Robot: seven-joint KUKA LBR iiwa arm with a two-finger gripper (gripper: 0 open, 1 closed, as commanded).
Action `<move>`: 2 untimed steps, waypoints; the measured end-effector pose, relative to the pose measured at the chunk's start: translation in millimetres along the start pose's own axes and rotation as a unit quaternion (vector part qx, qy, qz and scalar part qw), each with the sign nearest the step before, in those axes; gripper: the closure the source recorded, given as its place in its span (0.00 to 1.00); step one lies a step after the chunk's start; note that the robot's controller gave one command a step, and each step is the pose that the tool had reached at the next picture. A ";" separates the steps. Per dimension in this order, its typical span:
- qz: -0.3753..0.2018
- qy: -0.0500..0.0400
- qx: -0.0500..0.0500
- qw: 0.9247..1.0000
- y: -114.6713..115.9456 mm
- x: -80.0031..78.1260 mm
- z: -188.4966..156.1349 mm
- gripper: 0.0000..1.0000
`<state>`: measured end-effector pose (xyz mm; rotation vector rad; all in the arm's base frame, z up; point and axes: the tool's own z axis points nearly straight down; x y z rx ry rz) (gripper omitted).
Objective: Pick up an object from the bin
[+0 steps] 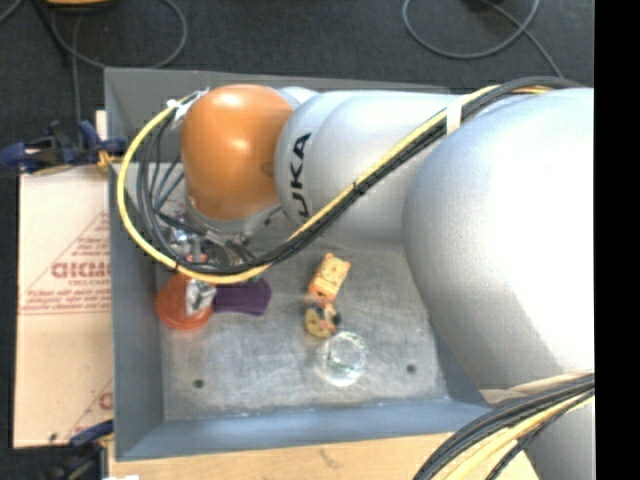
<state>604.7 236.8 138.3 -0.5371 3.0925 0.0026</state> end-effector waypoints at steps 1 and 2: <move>0.000 0.000 0.000 1.000 -6.9 2.1 -33.6 1.00; 0.007 0.001 0.001 1.000 -5.7 3.4 -89.2 1.00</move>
Offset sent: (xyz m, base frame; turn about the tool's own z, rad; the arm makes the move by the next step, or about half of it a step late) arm -0.0031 -0.0052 0.0955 0.0180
